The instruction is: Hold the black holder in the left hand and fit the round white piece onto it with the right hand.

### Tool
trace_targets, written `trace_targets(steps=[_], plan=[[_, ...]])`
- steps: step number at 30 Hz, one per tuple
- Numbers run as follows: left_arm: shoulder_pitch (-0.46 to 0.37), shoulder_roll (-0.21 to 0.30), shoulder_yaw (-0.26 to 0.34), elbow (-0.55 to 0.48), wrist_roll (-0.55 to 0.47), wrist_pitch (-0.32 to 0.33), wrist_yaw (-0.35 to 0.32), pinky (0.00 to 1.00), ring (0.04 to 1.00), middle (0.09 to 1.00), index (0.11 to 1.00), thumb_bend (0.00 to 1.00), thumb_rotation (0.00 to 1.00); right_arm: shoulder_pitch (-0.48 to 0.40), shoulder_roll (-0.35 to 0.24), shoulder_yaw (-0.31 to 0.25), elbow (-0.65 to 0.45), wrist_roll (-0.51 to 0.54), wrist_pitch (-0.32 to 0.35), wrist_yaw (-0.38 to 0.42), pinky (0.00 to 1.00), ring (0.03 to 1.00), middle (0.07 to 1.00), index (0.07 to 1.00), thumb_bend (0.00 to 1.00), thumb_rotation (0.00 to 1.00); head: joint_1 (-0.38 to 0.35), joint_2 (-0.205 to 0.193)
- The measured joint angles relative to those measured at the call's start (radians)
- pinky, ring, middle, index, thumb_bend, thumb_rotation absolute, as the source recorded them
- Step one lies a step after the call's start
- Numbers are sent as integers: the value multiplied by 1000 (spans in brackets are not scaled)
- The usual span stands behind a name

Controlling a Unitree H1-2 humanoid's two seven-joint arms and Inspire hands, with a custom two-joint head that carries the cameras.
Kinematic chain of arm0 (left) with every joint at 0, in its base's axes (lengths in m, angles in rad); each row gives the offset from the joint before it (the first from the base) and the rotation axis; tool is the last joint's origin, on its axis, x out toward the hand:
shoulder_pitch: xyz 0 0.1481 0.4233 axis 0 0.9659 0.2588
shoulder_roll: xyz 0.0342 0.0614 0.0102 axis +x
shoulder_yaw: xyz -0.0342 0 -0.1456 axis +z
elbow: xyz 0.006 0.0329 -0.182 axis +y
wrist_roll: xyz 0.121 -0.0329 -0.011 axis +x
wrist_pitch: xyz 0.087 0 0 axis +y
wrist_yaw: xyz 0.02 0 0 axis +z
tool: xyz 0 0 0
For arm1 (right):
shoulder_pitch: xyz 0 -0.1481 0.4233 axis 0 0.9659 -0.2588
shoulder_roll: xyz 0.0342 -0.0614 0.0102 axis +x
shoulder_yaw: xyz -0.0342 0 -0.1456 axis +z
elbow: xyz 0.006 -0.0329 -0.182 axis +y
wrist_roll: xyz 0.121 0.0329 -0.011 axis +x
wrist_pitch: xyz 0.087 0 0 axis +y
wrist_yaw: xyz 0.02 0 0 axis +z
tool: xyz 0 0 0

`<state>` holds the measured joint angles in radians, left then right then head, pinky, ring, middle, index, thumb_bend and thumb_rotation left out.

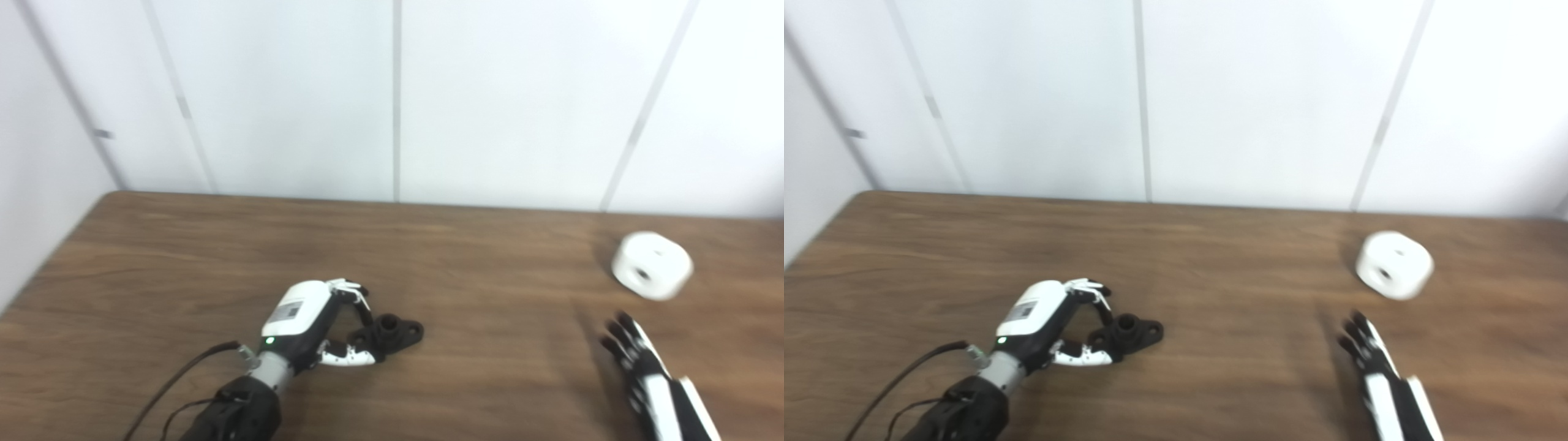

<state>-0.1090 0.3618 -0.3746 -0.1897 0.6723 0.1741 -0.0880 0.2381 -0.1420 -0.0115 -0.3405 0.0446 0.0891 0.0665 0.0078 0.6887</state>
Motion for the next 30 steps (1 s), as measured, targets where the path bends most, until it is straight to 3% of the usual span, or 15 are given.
trace_targets(steps=[14, 19, 24, 30], plan=[[104, -28, -56, -76, 23, -101, -28, 808, 889, 809, 489, 516, 50, 1, 3, 22, -49, -23, 75, -29, 1000, 948, 965, 971, 612, 1000, -45, 61], [135, -33, -59, -103, 33, -114, -39, 800, 887, 810, 489, 517, 53, 0, 3, 16, -84, -3, 137, -30, 1000, 978, 972, 974, 628, 1000, -49, 80], [140, -38, -56, -104, 38, -116, -42, 814, 889, 810, 489, 516, 54, -4, -2, -10, -124, -13, 205, -43, 1000, 949, 950, 955, 643, 995, -52, 84], [153, -43, -56, -105, 52, -116, -42, 840, 893, 811, 489, 517, 52, -67, -15, -80, -149, 5, 252, -51, 1000, 953, 956, 966, 572, 945, -65, 101]])
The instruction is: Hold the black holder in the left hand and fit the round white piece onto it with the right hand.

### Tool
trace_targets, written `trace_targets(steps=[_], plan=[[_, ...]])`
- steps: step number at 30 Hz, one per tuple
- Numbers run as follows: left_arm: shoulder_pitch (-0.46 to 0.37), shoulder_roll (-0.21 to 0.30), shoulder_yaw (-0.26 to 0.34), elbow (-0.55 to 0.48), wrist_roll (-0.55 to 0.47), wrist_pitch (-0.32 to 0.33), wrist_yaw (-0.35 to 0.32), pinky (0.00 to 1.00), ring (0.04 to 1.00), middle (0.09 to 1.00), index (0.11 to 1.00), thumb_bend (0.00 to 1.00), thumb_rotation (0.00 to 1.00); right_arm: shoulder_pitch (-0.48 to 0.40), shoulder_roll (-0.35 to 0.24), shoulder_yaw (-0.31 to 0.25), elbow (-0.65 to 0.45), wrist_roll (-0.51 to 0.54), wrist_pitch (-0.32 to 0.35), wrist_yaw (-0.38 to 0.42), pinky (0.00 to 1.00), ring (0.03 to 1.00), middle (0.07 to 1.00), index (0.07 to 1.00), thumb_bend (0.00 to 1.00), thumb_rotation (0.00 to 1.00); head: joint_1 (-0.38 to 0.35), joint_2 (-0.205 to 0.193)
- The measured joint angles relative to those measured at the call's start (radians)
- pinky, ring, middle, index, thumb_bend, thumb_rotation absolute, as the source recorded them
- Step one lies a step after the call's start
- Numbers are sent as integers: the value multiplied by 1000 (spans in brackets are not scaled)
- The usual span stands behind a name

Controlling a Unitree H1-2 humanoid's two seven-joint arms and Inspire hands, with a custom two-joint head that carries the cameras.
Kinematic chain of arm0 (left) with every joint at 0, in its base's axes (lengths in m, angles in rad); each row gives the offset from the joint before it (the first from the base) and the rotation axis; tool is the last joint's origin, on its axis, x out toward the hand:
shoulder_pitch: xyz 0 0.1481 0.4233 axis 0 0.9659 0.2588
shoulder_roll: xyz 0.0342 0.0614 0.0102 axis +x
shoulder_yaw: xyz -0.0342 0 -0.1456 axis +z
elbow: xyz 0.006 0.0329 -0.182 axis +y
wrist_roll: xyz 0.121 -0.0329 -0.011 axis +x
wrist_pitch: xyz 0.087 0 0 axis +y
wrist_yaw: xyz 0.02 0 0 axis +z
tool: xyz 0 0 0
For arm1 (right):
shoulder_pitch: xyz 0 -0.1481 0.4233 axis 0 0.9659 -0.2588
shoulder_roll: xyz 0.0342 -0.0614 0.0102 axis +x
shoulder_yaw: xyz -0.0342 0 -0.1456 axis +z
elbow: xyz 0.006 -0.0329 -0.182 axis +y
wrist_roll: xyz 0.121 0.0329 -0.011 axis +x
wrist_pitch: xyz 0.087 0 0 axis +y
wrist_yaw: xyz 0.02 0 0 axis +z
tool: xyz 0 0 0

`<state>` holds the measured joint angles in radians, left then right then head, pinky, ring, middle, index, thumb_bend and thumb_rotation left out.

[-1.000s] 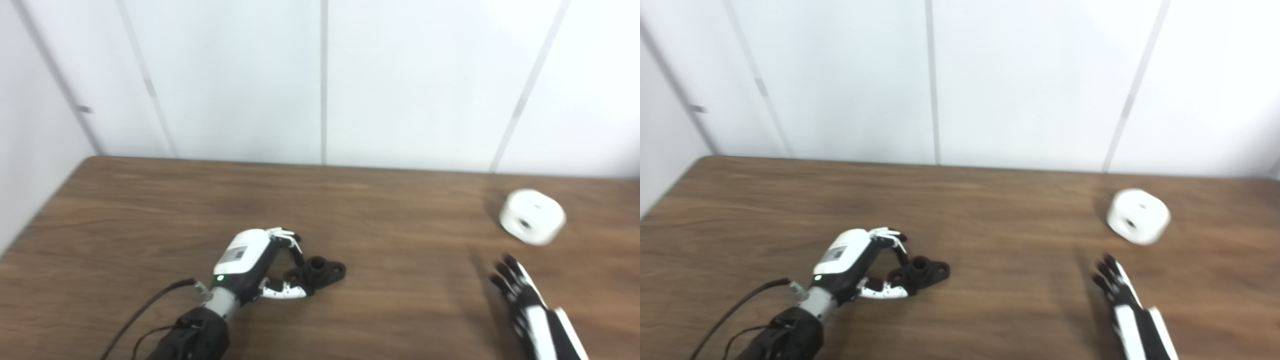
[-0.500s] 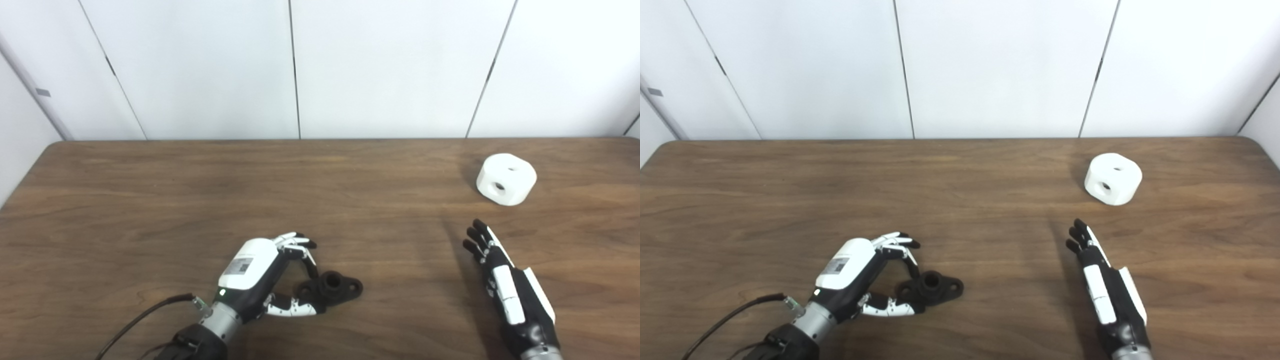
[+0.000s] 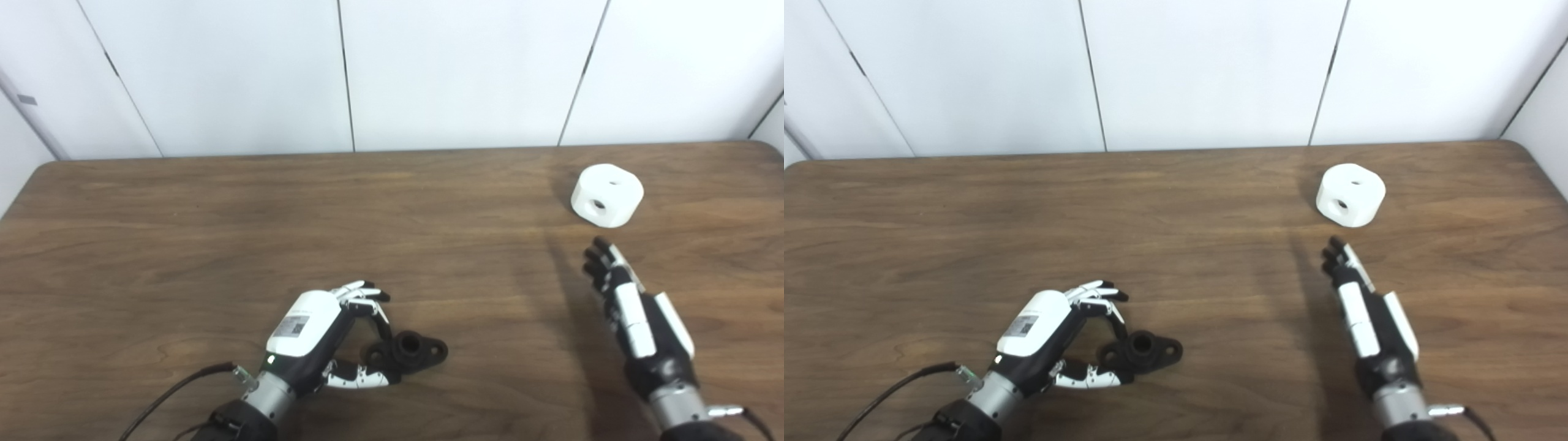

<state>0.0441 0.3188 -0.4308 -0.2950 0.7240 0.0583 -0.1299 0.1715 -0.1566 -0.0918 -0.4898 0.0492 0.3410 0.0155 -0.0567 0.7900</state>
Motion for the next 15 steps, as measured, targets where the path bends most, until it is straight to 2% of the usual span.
trace_targets(steps=[6, 9, 15], plan=[[1, -2, -6, 5, 35, -12, 0, 857, 897, 810, 489, 518, 52, -75, -7, -59, -38, 27, 82, -1, 1000, 990, 975, 983, 598, 990, 3, 5], [1, -2, -7, 10, 42, -21, -5, 871, 895, 806, 489, 519, 51, -92, -28, -79, -38, 23, 89, -3, 1000, 975, 967, 978, 604, 1000, 9, 5], [-7, 0, -7, 14, 46, -29, -22, 876, 892, 800, 488, 520, 51, -109, -37, -83, -58, 16, 120, -9, 1000, 978, 979, 988, 606, 1000, 9, 0]])
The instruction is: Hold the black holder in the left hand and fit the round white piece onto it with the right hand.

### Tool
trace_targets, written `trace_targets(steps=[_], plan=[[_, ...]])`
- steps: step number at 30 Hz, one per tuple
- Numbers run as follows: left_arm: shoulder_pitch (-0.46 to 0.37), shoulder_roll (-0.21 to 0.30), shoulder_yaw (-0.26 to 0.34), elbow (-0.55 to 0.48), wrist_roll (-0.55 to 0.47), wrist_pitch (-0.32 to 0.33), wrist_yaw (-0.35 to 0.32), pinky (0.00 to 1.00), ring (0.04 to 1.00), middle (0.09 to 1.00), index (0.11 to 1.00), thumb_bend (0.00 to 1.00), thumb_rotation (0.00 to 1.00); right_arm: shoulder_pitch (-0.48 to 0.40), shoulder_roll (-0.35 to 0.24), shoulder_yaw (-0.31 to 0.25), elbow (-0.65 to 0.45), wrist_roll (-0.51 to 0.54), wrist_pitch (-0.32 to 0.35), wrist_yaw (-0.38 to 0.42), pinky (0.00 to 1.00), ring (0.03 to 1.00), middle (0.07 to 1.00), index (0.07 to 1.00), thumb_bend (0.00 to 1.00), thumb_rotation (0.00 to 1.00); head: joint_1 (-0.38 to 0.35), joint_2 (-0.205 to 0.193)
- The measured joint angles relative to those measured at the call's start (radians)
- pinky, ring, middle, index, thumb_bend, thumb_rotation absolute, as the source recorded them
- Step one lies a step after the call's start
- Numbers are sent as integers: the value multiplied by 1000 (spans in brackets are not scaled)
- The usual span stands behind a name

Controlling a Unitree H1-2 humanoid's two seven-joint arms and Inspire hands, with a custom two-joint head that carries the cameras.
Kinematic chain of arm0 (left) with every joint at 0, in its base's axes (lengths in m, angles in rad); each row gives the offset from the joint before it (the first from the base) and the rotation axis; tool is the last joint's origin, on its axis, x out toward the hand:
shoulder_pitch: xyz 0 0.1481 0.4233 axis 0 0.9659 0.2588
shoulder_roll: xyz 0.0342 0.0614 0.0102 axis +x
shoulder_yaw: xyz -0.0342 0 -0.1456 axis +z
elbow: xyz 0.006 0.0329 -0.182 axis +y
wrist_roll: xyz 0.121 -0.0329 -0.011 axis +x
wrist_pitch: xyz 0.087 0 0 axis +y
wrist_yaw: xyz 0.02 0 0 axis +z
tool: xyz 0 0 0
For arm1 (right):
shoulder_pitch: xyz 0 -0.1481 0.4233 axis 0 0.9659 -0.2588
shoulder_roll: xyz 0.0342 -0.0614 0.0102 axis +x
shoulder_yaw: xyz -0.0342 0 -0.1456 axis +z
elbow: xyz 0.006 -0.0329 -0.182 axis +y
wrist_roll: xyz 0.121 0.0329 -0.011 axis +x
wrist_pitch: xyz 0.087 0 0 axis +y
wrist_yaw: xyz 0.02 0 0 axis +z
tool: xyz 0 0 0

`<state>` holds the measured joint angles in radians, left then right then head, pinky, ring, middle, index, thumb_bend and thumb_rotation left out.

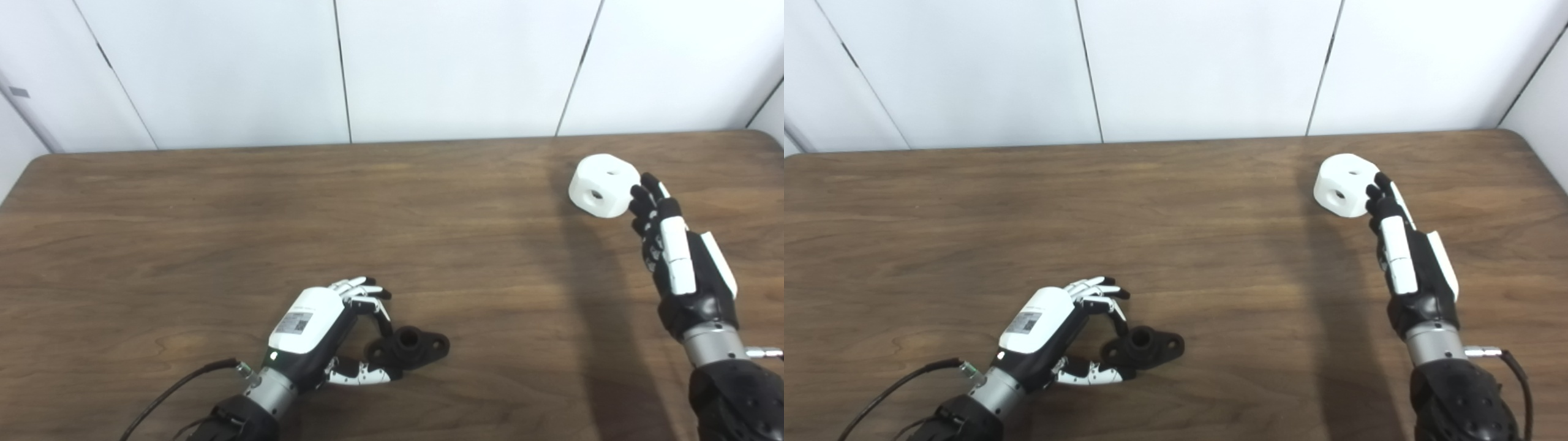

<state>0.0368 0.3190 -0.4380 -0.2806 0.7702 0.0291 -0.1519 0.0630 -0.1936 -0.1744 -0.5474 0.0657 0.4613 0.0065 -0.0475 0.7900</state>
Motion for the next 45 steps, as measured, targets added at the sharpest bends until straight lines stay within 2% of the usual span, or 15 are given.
trace_targets(steps=[5, 8, 9, 10, 12, 14, 18, 21, 23, 27, 30, 32, 36, 40, 45], plan=[[-3, 2, 1, 4, 3, -4, -7, 881, 894, 802, 488, 521, 51, 0, 2, -2, -7, 4, 2, -1, 1000, 977, 976, 983, 592, 1000, -52, -32], [-4, 4, 5, 15, -2, -22, -4, 875, 892, 801, 488, 521, 52, 0, 4, -3, -8, -7, 2, -5, 1000, 967, 964, 967, 617, 927, -96, -51], [-5, 6, 8, 21, -3, -33, -2, 874, 892, 800, 488, 521, 52, 0, 5, -3, -8, -15, 2, -10, 1000, 974, 965, 966, 618, 921, -97, -51], [-6, 8, 10, 24, -5, -39, -1, 873, 892, 800, 488, 520, 51, -1, 6, -4, -8, -20, 2, -14, 1000, 992, 964, 964, 621, 908, -144, -72], [-7, 12, 14, 27, -9, -47, -1, 872, 893, 799, 488, 520, 51, -4, 8, -4, -8, -31, 2, -20, 1000, 998, 963, 961, 619, 901, -144, -72], [-7, 17, 20, 31, -17, -57, -1, 872, 892, 801, 489, 520, 51, -15, 13, -4, -8, -44, 2, -31, 1000, 1000, 961, 955, 633, 884, -193, -90], [-7, 27, 33, 40, -31, -82, -2, 871, 891, 803, 489, 519, 51, -54, 21, -4, -8, -79, 2, -56, 1000, 1000, 970, 959, 633, 876, -227, -101], [-7, 35, 42, 46, -45, -105, -2, 864, 886, 800, 489, 519, 52, -97, 19, -4, -7, -104, 2, -62, 1000, 1000, 979, 965, 641, 849, -279, -110], [-6, 41, 48, 50, -50, -117, -2, 865, 886, 801, 489, 519, 53, -124, 12, -1, -3, -131, 2, -62, 1000, 1000, 985, 967, 647, 833, -287, -104], [-4, 49, 58, 50, -69, -123, -6, 866, 887, 801, 489, 519, 55, -173, -45, 20, 25, -232, 5, -56, 1000, 1000, 998, 968, 659, 793, -295, -97], [1, 52, 67, 49, -84, -124, -8, 858, 887, 800, 489, 518, 56, -200, -73, 20, 55, -323, 11, -37, 952, 973, 981, 951, 699, 693, -307, -92], [2, 56, 69, 48, -88, -126, -8, 854, 886, 800, 489, 518, 56, -222, -84, 20, 79, -385, 14, -10, 916, 948, 962, 942, 735, 661, -311, -91], [3, 61, 74, 45, -95, -128, -12, 861, 888, 801, 488, 518, 55, -297, -118, 18, 166, -565, 17, 124, 896, 951, 954, 931, 818, 562, -314, -87], [9, 67, 80, 37, -100, -128, -15, 856, 885, 798, 488, 519, 54, -364, -129, 9, 222, -689, 17, 242, 888, 968, 958, 924, 844, 499, -318, -83], [11, 72, 84, 32, -100, -128, -17, 845, 882, 796, 488, 519, 54, -423, -134, 4, 325, -785, 17, 325, 897, 993, 978, 916, 888, 451, -314, -80]])
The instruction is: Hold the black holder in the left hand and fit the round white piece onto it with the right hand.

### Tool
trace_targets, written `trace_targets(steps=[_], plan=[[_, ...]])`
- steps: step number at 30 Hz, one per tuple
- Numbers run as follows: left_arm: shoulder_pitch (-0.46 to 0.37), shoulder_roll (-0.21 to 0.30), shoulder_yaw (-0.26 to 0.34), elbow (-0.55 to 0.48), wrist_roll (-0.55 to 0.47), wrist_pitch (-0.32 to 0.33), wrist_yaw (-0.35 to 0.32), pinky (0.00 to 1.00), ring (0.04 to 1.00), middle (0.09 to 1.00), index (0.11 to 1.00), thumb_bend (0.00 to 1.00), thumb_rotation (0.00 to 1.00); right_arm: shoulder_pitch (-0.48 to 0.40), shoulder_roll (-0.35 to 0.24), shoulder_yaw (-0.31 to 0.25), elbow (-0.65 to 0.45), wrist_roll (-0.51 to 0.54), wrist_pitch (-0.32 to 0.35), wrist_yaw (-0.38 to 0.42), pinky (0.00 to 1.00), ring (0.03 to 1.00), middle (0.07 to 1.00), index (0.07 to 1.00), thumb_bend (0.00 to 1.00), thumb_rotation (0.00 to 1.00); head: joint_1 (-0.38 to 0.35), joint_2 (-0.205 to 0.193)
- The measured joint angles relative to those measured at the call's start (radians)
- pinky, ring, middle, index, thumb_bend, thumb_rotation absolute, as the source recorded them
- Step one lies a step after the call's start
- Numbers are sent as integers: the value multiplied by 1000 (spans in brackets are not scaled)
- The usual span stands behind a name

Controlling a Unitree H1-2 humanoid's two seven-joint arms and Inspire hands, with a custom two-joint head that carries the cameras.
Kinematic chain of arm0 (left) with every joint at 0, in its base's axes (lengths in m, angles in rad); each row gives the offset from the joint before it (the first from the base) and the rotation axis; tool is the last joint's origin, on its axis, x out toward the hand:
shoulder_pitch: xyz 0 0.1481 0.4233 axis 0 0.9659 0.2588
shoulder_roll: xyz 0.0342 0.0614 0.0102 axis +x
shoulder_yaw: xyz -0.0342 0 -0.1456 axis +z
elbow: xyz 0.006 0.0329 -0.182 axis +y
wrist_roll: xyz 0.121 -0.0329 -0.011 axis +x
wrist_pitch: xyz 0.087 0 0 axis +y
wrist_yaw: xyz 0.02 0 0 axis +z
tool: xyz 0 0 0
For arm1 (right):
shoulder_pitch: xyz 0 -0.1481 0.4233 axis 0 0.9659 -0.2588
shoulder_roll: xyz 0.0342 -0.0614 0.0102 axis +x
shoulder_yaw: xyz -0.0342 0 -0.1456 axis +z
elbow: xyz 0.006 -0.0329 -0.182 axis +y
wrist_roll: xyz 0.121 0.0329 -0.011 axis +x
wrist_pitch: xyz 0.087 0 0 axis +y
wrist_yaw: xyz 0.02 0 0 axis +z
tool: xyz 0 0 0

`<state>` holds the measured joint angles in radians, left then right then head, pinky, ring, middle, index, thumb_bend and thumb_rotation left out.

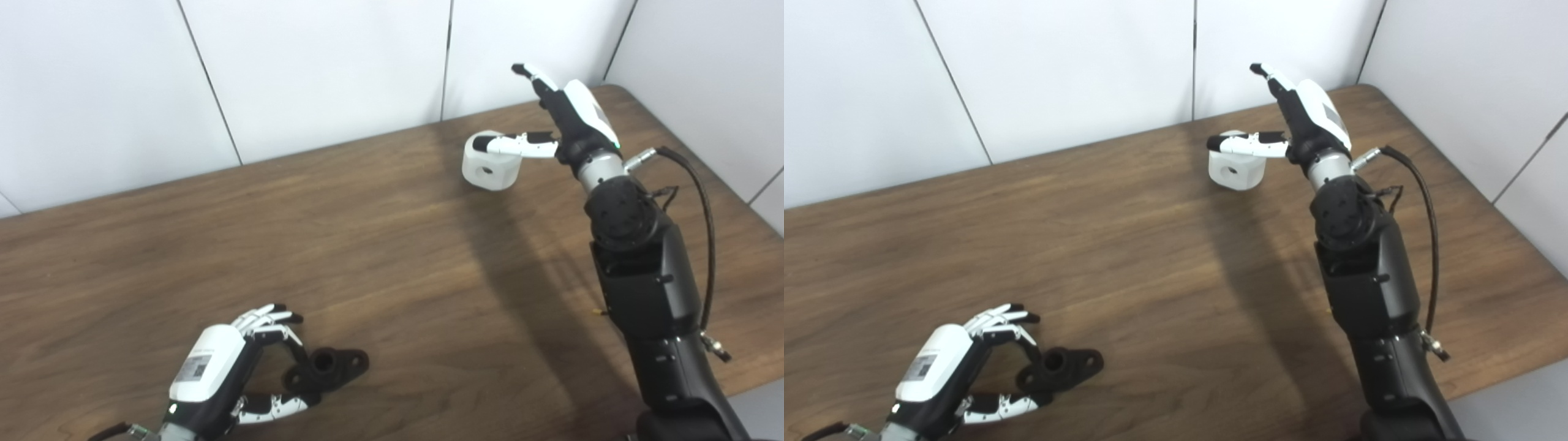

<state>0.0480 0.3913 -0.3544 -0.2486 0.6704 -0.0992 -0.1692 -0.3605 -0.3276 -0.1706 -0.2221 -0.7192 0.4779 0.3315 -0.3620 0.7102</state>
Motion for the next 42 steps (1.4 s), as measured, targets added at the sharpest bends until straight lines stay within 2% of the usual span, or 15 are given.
trace_targets(steps=[7, 15, 25, 33, 42], plan=[[3, 2, 1, -3, 0, 0, -1, 851, 884, 799, 488, 519, 54, -48, -32, 16, 154, -60, 0, 31, 991, 1000, 970, 898, 917, 378, 5, 0], [4, 3, 1, -4, 1, 0, -1, 844, 883, 799, 489, 518, 54, -116, -44, 41, 270, -120, 0, 71, 1000, 1000, 971, 896, 894, 376, 8, 0], [6, 3, 3, -8, 1, 1, -1, 835, 881, 798, 488, 518, 54, -122, -67, 56, 325, -141, 0, 76, 1000, 1000, 950, 867, 892, 380, 15, -2], [6, 3, 3, -9, 4, 2, -1, 833, 884, 801, 489, 518, 55, -123, -66, 62, 326, -152, 0, 80, 1000, 1000, 928, 826, 890, 373, 15, -2], [6, 2, 2, -12, 8, 6, -4, 841, 885, 802, 489, 518, 55, -122, -67, 99, 319, -153, 0, 84, 1000, 992, 893, 779, 880, 361, 23, 2]])
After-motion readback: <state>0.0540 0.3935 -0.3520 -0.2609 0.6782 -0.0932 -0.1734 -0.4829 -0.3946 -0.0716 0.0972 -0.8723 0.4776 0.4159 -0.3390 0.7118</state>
